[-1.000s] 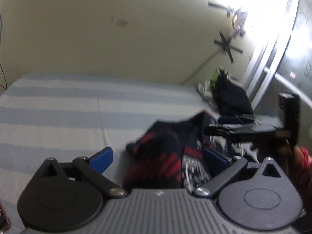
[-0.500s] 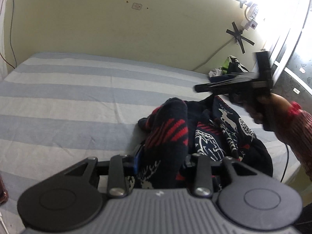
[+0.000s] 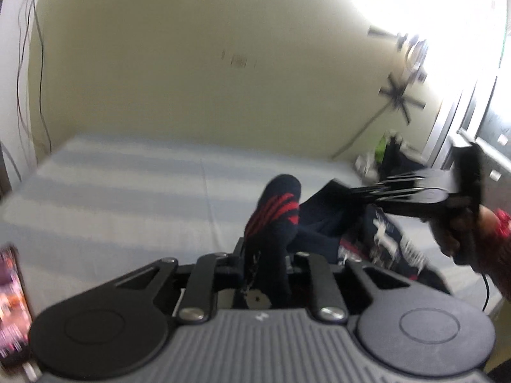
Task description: Fold small clothes
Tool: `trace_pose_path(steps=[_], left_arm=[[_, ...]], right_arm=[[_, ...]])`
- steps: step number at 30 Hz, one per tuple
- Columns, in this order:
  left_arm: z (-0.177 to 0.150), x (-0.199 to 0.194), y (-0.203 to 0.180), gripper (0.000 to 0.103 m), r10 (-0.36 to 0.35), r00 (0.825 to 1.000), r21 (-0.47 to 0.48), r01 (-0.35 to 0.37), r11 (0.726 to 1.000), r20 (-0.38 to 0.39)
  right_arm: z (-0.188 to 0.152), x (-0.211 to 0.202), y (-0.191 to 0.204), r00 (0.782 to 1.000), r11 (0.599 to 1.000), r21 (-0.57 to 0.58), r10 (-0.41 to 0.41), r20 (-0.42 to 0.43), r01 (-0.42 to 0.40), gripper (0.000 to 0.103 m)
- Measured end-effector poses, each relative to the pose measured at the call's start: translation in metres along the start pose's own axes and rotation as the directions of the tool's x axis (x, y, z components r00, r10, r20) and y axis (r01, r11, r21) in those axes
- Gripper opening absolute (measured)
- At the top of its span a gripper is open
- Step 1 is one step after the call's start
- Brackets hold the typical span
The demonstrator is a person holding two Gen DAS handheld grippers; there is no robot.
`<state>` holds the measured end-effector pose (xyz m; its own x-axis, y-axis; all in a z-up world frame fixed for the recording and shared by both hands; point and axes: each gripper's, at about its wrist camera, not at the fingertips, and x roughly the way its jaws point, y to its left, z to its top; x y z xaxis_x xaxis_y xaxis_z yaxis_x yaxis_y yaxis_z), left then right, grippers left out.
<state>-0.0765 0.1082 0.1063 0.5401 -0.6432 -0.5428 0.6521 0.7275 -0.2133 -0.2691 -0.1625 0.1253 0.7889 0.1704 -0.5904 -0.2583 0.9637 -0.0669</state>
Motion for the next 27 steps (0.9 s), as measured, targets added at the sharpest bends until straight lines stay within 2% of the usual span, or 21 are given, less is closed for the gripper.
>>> trace_pose_path(steps=[2, 4, 6, 8, 11, 12, 15, 18, 20, 22, 24, 25, 27], left_arm=[[0.013, -0.018, -0.008, 0.014, 0.024, 0.997, 0.032, -0.026, 0.999, 0.071], [0.028, -0.038, -0.017, 0.014, 0.033, 0.988, 0.060, -0.043, 0.997, 0.153], [0.043, -0.061, -0.029, 0.014, 0.024, 0.970, 0.082, -0.045, 0.996, 0.242], [0.058, -0.088, -0.046, 0.014, 0.017, 0.940, 0.115, -0.059, 0.992, 0.341], [0.076, -0.131, -0.077, 0.014, 0.022, 0.871, 0.159, -0.115, 0.981, 0.490], [0.081, -0.148, -0.089, 0.014, 0.029, 0.838, 0.170, -0.145, 0.975, 0.545], [0.093, -0.188, -0.111, 0.014, 0.026, 0.759, 0.181, -0.189, 0.965, 0.651], [0.105, -0.220, -0.127, 0.014, 0.022, 0.697, 0.186, -0.221, 0.957, 0.717], [0.114, -0.237, -0.135, 0.014, 0.019, 0.665, 0.189, -0.240, 0.952, 0.747], [0.122, -0.249, -0.141, 0.014, 0.012, 0.649, 0.196, -0.248, 0.949, 0.761], [0.133, -0.251, -0.142, 0.014, 0.007, 0.654, 0.203, -0.245, 0.948, 0.756], [0.139, -0.248, -0.142, 0.014, 0.009, 0.665, 0.205, -0.243, 0.948, 0.747], [0.151, -0.231, -0.130, 0.014, 0.038, 0.693, 0.196, -0.255, 0.947, 0.720]], right_arm=[[0.010, -0.049, -0.010, 0.989, 0.998, 0.049, -0.054, 0.140, 0.047, 0.011], [0.019, -0.101, -0.019, 0.951, 0.991, 0.109, -0.102, 0.290, 0.073, 0.011], [0.025, -0.150, -0.023, 0.894, 0.985, 0.155, -0.141, 0.425, 0.081, 0.011], [0.031, -0.196, -0.014, 0.817, 0.980, 0.166, -0.181, 0.548, 0.106, 0.011], [0.041, -0.254, 0.002, 0.697, 0.977, 0.166, -0.214, 0.685, 0.136, 0.011], [0.044, -0.268, 0.006, 0.669, 0.977, 0.165, -0.215, 0.712, 0.138, 0.011], [0.054, -0.305, 0.017, 0.593, 0.978, 0.146, -0.207, 0.778, 0.149, 0.011], [0.064, -0.338, 0.030, 0.516, 0.974, 0.133, -0.211, 0.830, 0.184, 0.011], [0.075, -0.349, 0.032, 0.470, 0.972, 0.129, -0.209, 0.857, 0.196, 0.011], [0.088, -0.357, 0.030, 0.436, 0.973, 0.120, -0.197, 0.878, 0.198, 0.011], [0.100, -0.362, 0.029, 0.422, 0.974, 0.115, -0.190, 0.886, 0.197, 0.011], [0.116, -0.349, 0.033, 0.427, 0.973, 0.117, -0.194, 0.883, 0.199, 0.011], [0.136, -0.323, 0.016, 0.461, 0.972, 0.126, -0.206, 0.863, 0.199, 0.011]])
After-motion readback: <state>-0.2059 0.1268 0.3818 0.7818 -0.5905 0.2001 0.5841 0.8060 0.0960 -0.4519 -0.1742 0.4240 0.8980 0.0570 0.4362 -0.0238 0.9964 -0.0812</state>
